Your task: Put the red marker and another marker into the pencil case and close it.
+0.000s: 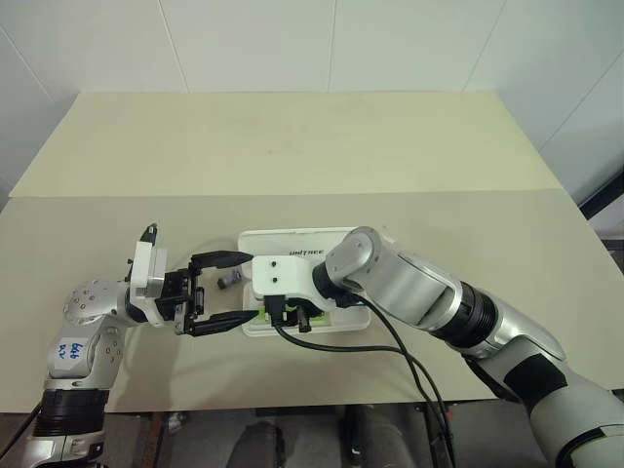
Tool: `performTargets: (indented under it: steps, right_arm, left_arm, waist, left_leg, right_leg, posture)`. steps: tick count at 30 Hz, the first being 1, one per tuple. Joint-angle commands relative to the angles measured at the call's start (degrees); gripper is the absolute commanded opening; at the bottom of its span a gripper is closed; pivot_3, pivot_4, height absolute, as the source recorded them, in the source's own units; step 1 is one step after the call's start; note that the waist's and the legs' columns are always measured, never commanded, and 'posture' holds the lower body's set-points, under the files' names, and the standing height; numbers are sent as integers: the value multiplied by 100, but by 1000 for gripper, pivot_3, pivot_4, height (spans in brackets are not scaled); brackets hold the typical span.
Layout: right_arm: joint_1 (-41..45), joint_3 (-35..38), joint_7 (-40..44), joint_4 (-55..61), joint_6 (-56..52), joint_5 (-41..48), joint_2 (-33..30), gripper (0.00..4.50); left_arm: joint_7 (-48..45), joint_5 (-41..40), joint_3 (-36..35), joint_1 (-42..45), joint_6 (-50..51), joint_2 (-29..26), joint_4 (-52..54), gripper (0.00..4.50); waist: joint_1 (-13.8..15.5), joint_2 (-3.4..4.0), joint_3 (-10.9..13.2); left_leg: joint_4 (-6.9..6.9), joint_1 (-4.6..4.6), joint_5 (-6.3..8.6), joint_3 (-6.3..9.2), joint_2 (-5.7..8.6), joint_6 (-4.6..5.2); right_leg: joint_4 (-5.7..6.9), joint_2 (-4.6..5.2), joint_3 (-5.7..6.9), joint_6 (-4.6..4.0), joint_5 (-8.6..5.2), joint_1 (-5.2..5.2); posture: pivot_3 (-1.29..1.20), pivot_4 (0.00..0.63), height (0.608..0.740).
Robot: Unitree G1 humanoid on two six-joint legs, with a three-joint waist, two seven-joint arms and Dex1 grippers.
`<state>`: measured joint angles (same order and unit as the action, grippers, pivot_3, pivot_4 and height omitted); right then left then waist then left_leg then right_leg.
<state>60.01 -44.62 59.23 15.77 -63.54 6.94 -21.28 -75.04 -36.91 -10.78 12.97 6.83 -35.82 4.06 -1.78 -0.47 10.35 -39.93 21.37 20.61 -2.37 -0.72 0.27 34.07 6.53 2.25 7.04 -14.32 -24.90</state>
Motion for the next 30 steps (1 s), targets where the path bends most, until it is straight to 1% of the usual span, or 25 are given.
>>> performTargets:
  steps: [1, 10, 11, 21, 24, 26, 30]
  right_arm:
    - [146, 16, -31, 45, 149, 28, 25, 1085]
    - [111, -38, 2, 159, 165, 79, 6, 4299]
    - [113, -21, 24, 199, 155, 109, 1, 4493]
    - [-59, 304, -57, 894, -401, 626, -179, 4493]
    - [-273, 721, -57, 1315, -621, 965, -396, 4493]
    - [-359, 926, -100, 1445, -720, 1138, -464, 4493]
    - [-573, 1379, -60, 1737, -789, 1525, -819, 4493]
  left_arm:
    - [32, -31, -45, 61, -81, 9, 109, 4500]
    - [69, -59, -53, 11, -72, 11, 194, 4500]
    - [80, -62, -53, 16, -69, 16, 194, 4500]
    - [175, -66, 42, -64, -37, 141, 367, 4500]
    - [257, -69, 153, -89, 6, 248, 501, 4500]
    - [301, -95, 176, -121, 44, 279, 591, 4500]
    - [440, -144, 228, -147, 157, 334, 815, 4500]
  waist:
    - [0, 0, 0]
    - [1, 0, 0]
    - [1, 0, 0]
    - [3, 0, 0]
    - [18, 0, 0]
    - [16, 0, 0]
    - [17, 0, 0]
  left_leg:
    - [0, 0, 0, 0, 0, 0]
    - [0, 3, 0, 2, -1, 0]
    - [0, 3, 0, 3, -1, 0]
    - [0, 9, 0, 6, -4, 0]
    - [0, 10, 1, 10, -9, -1]
    - [0, 12, 2, 12, -9, 1]
    - [1, 12, 4, 13, -10, 4]
  right_leg:
    - [0, 0, 1, 0, 0, 0]
    - [0, 1, 6, 0, 0, -1]
    - [0, 1, 6, -1, 0, -1]
    - [-2, 4, 14, -1, 0, -5]
    - [-5, 7, 18, -1, 0, -5]
    - [-6, 12, 24, -1, 0, -3]
    - [-10, 13, 28, -1, 0, -2]
  posture:
    - [0, 150, 740]
    - [0, 150, 740]
    - [0, 150, 740]
    - [0, 150, 740]
    - [0, 150, 740]
    - [0, 150, 740]
    - [0, 150, 740]
